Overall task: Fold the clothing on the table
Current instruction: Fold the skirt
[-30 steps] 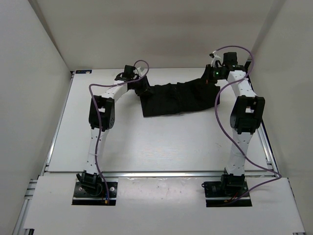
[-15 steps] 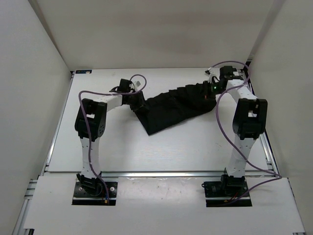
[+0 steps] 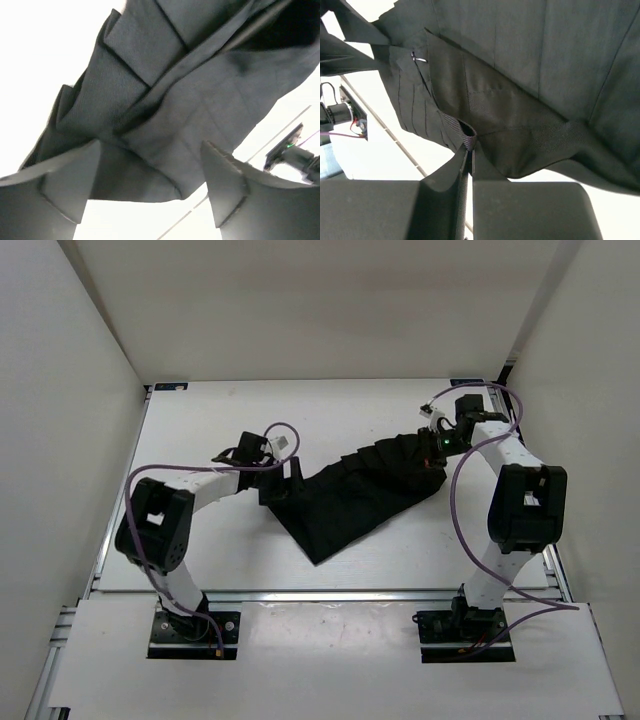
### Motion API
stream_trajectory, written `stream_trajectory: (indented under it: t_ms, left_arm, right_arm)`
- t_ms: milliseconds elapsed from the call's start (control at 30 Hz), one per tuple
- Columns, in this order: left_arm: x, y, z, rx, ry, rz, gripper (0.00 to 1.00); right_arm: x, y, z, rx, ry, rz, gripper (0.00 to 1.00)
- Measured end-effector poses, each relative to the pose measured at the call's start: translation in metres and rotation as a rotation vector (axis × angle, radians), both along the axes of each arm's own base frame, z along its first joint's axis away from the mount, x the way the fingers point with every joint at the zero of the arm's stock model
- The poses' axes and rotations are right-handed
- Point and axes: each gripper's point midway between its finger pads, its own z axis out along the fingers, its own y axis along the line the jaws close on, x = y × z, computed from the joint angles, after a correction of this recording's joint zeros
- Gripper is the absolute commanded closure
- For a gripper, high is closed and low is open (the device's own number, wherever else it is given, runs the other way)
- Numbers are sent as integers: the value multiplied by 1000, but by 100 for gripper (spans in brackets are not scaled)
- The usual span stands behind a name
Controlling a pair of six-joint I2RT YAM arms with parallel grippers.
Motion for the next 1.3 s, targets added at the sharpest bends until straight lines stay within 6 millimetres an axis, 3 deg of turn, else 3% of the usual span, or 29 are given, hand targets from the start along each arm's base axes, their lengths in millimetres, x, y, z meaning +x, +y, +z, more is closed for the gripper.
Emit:
stream_trajectory:
  t_ms: [200,333,433,567,967,1300]
  left_arm:
    - [14,11,59,-102,-142,158,1]
    - [5,-6,78,-171,-159,215,1]
    - [-23,-22,57,-183,-73,248,1]
    - [-50,-22,25,-128,71,313,1]
    - [-35,-23,24,-125,51,439,1]
    - [-29,-29,2,-120,78,455,1]
  right_arm:
    - [6,-1,3,-2,-37,6,100]
    - [17,-1,10,-1,-85,5,100]
    - [24,-2,12,0,-113,-1,100]
    - [30,-2,12,3,-130,-10,100]
    - [43,-6,13,8,-160,-39,100]
    - [50,-17,13,2,-177,-74,100]
